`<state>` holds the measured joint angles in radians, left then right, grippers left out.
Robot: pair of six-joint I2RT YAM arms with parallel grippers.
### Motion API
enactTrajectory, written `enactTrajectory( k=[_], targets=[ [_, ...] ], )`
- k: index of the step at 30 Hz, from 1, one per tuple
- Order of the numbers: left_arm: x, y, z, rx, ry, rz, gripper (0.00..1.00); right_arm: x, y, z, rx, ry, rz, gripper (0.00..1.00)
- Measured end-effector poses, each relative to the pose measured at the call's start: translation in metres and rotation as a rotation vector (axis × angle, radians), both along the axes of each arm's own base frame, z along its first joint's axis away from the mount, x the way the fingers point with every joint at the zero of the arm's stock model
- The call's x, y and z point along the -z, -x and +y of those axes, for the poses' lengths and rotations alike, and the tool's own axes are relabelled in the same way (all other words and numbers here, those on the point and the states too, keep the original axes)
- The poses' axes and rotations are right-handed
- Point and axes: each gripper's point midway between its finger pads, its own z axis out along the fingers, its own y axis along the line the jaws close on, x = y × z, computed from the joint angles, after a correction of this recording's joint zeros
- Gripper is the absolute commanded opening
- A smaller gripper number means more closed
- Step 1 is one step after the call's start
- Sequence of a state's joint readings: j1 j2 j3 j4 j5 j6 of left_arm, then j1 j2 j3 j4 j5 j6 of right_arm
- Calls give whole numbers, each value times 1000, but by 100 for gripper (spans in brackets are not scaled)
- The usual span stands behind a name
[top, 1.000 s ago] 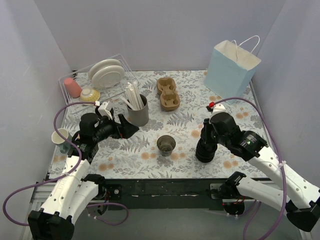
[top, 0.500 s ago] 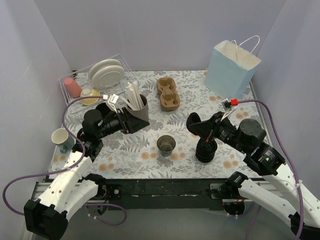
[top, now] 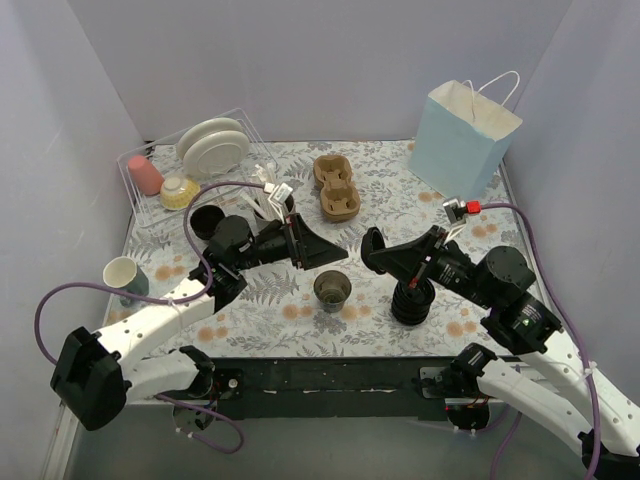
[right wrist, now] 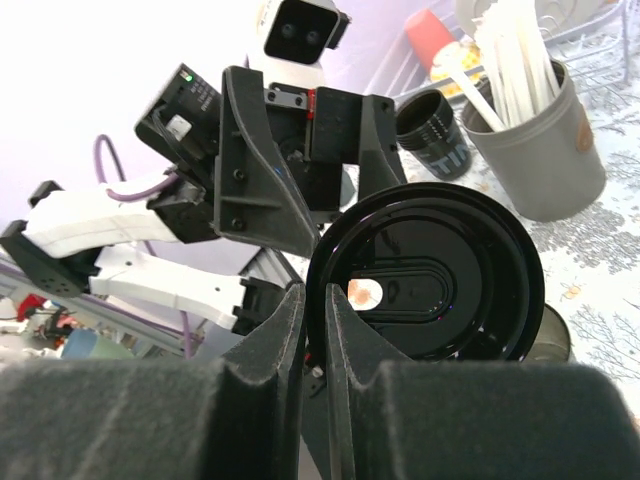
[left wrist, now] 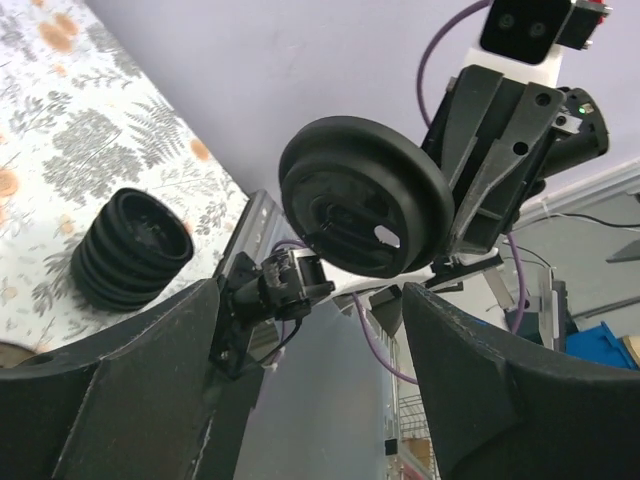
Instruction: Pack the takeout coffee
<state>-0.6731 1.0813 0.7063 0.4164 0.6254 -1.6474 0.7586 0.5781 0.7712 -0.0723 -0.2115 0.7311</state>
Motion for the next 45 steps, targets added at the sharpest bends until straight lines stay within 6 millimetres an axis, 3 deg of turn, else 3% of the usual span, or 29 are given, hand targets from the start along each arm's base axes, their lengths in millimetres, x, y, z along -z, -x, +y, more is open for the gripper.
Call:
enactTrajectory(
  k=[8,14,24,31,32,39,43,45],
  targets=[
    [-29,17,-22,65,106,-73,64,-13,7,-2,-20,-61,-18,14],
    [-34,28,-35,109,150,-86,59,-18,12,-5,-24,-82,-27,14],
    [-46,42,-44,146,214,-87,38,-15,12,-4,-32,-87,-17,14],
    [-51,44,-46,150,244,-74,8,-16,12,-4,-31,-102,-17,16],
    [-51,43,-47,148,245,-70,1,-17,12,-4,-31,-104,-20,18],
    [-44,43,-52,136,210,-48,0,-6,8,-9,8,-67,-4,53],
    [-29,32,-57,77,85,-23,0,12,5,-21,71,16,23,80],
    [-23,22,-57,26,1,-14,0,14,4,-30,107,45,24,88]
  ],
)
